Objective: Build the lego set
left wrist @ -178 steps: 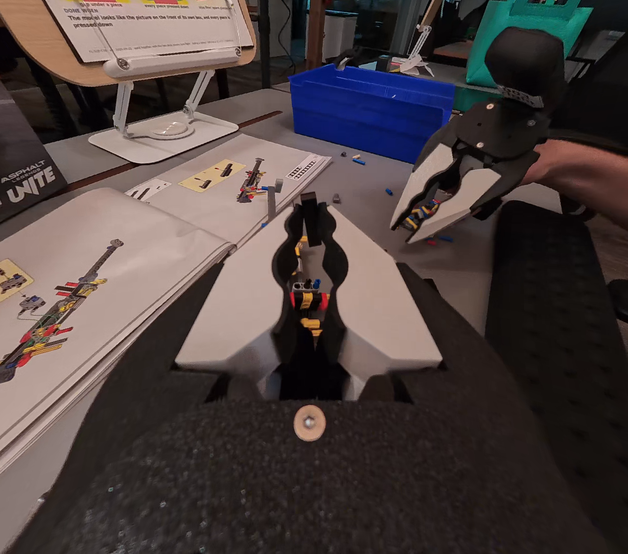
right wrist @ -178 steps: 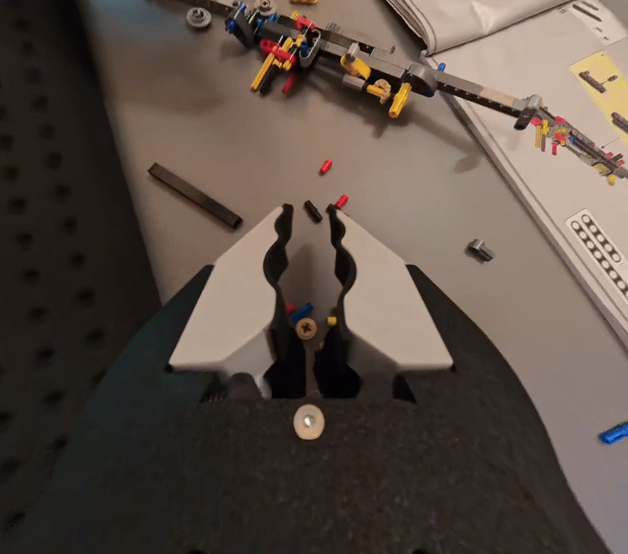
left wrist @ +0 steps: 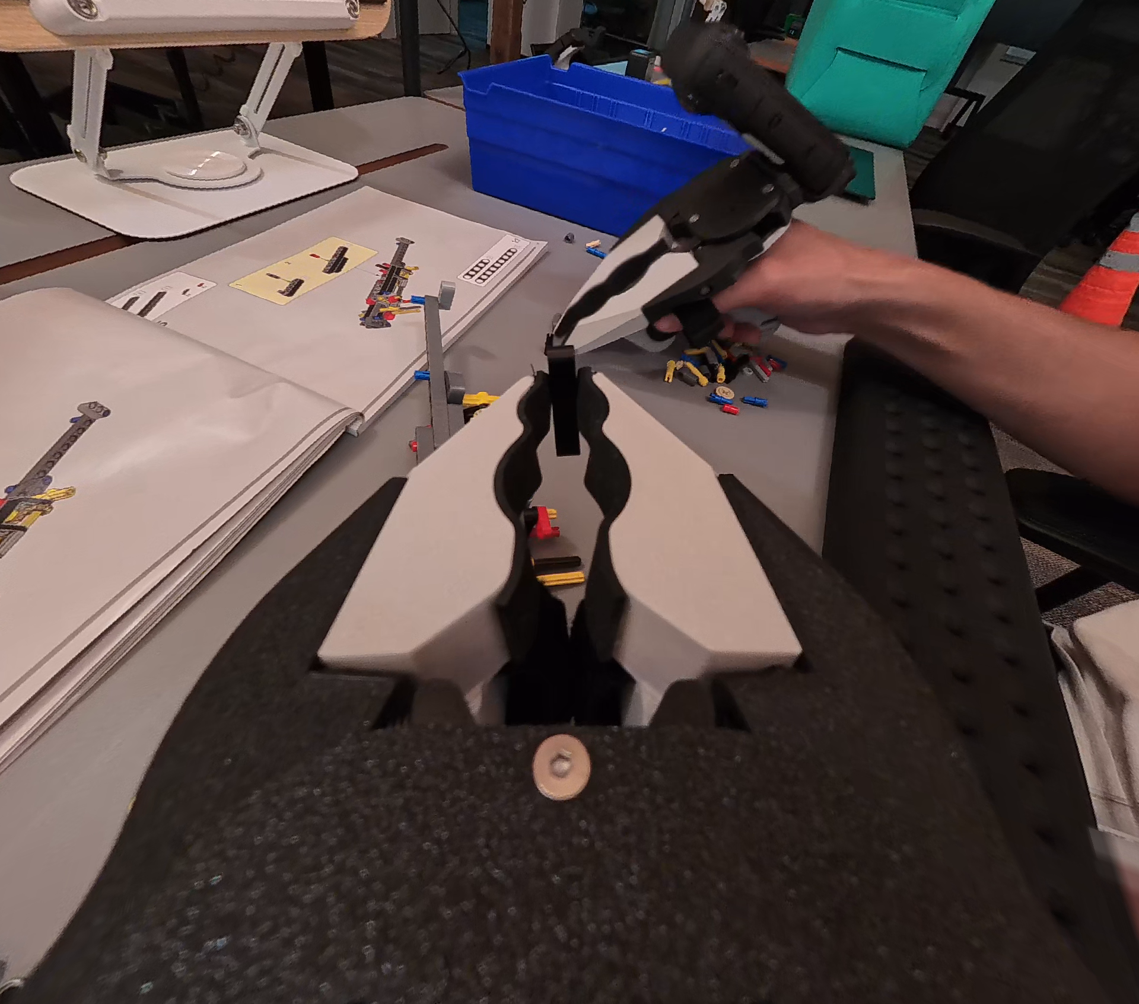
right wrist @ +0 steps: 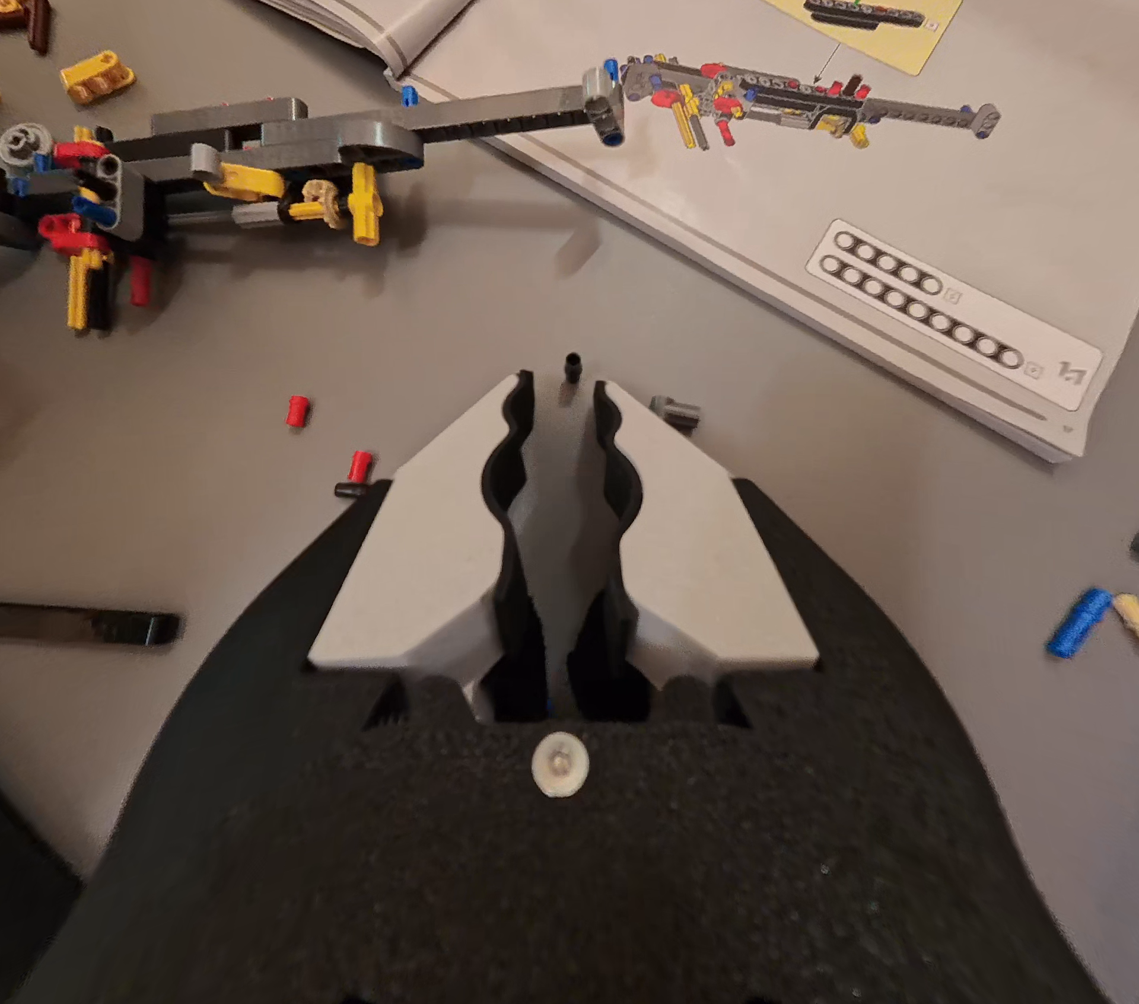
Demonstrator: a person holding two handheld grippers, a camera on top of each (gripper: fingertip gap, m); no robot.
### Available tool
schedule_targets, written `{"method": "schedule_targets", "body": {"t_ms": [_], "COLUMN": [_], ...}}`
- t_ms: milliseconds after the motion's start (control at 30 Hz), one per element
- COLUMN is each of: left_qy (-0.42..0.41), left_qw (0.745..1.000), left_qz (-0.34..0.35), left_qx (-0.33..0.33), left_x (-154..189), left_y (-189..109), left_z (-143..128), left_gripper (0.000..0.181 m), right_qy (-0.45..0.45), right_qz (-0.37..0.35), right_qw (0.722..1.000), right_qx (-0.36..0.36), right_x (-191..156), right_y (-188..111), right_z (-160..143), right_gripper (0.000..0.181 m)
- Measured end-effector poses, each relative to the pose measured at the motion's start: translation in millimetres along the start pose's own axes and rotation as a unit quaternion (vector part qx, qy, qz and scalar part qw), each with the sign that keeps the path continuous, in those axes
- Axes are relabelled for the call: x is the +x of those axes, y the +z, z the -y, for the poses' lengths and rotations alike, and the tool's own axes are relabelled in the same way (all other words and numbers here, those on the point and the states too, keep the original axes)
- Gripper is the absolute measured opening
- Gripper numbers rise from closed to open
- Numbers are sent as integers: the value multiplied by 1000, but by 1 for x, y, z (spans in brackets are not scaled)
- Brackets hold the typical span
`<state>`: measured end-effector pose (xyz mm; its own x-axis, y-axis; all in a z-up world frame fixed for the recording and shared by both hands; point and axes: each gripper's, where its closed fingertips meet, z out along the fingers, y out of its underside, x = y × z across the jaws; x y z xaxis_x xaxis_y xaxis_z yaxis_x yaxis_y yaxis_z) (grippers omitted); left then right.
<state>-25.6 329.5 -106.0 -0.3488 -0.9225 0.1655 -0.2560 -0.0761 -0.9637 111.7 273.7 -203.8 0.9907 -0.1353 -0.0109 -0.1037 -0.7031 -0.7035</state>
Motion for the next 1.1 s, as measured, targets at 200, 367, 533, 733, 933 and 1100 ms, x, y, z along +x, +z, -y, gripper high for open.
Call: {"method": "schedule_targets", "body": {"t_ms": [200, 367, 533, 733, 933, 1100], "left_qy": [1, 2, 1, 2, 2, 1], "left_qw": [1000, 1000, 1000, 1000, 1000, 1000], "left_qz": [-4, -3, 1, -3, -4, -4], "left_qx": [-1, -2, -3, -4, -4, -4], "left_x": [2, 1, -1, 0, 0, 0], "left_y": [1, 1, 0, 0, 0, 0], "left_z": [0, -1, -1, -1, -2, -2], "left_gripper": [6, 6, 7, 6, 6, 7], "right_qy": [-213, -363, -380, -408, -403, -399], "right_qz": [75, 116, 191, 191, 189, 192], "right_qw": [968, 916, 887, 871, 873, 872], "right_qx": [-106, -123, -181, -196, -201, -207], "right_x": [0, 10, -1, -2, 1, 2], "right_y": [-21, -11, -3, 2, 4, 6], "right_z": [1, 11, 1, -3, 0, 0], "right_gripper": [27, 13, 17, 14, 14, 13]}}
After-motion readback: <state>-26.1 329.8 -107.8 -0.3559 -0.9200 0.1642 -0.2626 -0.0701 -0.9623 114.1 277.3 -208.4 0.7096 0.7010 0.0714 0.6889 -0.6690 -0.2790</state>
